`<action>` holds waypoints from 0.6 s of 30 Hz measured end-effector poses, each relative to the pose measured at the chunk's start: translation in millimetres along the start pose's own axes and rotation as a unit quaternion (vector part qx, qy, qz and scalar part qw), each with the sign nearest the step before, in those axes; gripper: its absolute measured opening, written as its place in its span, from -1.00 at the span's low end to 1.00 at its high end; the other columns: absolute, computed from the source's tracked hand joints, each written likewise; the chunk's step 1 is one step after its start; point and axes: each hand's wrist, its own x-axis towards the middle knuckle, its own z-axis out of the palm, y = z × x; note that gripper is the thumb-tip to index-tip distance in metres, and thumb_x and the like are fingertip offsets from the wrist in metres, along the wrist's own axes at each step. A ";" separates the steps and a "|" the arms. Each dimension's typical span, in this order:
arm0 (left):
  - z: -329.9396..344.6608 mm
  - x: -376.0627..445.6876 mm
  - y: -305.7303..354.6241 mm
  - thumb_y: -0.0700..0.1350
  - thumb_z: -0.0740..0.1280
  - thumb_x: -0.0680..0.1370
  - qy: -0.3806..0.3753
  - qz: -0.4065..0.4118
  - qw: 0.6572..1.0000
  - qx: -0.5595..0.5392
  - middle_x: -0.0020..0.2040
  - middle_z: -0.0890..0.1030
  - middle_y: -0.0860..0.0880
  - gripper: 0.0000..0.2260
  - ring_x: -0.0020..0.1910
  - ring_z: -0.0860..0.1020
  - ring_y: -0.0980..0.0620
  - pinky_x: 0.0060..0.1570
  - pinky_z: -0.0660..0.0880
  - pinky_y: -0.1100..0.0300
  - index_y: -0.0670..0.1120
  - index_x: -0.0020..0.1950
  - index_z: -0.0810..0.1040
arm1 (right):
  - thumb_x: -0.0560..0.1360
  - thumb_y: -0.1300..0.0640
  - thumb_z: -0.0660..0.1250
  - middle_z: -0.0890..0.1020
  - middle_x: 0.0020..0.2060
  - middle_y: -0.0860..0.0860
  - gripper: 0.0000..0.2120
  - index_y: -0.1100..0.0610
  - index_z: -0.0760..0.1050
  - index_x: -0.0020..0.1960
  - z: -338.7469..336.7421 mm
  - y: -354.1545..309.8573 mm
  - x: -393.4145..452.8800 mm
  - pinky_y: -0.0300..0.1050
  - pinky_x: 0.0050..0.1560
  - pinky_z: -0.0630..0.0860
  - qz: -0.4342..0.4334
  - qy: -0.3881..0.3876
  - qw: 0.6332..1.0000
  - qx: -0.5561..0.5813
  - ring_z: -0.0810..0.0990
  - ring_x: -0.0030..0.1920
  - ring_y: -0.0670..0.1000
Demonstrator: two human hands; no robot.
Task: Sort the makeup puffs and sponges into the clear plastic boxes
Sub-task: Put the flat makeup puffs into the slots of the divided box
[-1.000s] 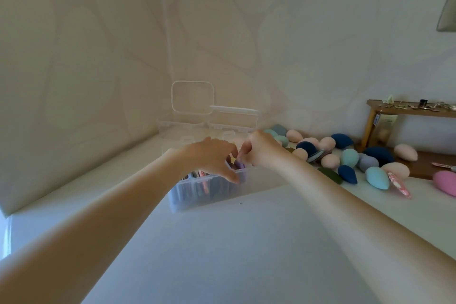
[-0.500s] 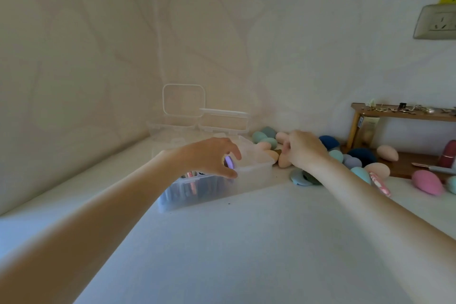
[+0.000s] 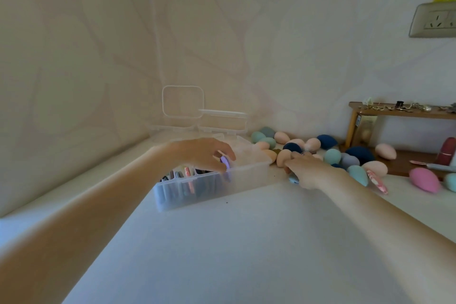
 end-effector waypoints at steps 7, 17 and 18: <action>-4.4 -1.9 3.2 -0.26 0.16 0.54 0.014 0.000 1.000 0.017 0.15 0.57 0.07 -0.68 0.18 0.50 0.11 0.16 0.44 0.27 0.00 0.17 0.56 | 0.50 0.25 0.27 0.39 0.03 0.02 -0.85 0.07 0.37 -0.18 -24.3 -5.2 -5.6 -0.12 -0.06 0.45 -0.042 0.152 0.973 0.171 0.43 -0.03 0.04; -0.7 -1.5 3.1 -0.33 0.11 0.53 0.049 0.006 0.997 0.065 0.18 0.55 0.08 -0.63 0.14 0.52 0.10 0.02 0.45 0.43 -0.02 0.16 0.57 | 0.51 0.25 0.29 0.56 -0.14 0.11 -0.88 0.13 0.35 -0.06 -58.8 -56.2 -6.6 0.06 -0.07 0.56 -0.053 0.280 0.870 0.402 0.61 -0.18 0.14; -0.5 -1.2 4.3 -0.34 0.10 0.54 0.046 0.001 0.997 0.063 0.15 0.56 0.08 -0.63 0.12 0.51 0.09 -0.08 0.43 0.54 -0.03 0.18 0.56 | 0.52 0.25 0.28 0.56 -0.15 0.12 -0.88 0.13 0.34 -0.03 -58.6 -60.7 -6.5 0.02 -0.13 0.56 -0.054 0.267 0.866 0.419 0.61 -0.25 0.11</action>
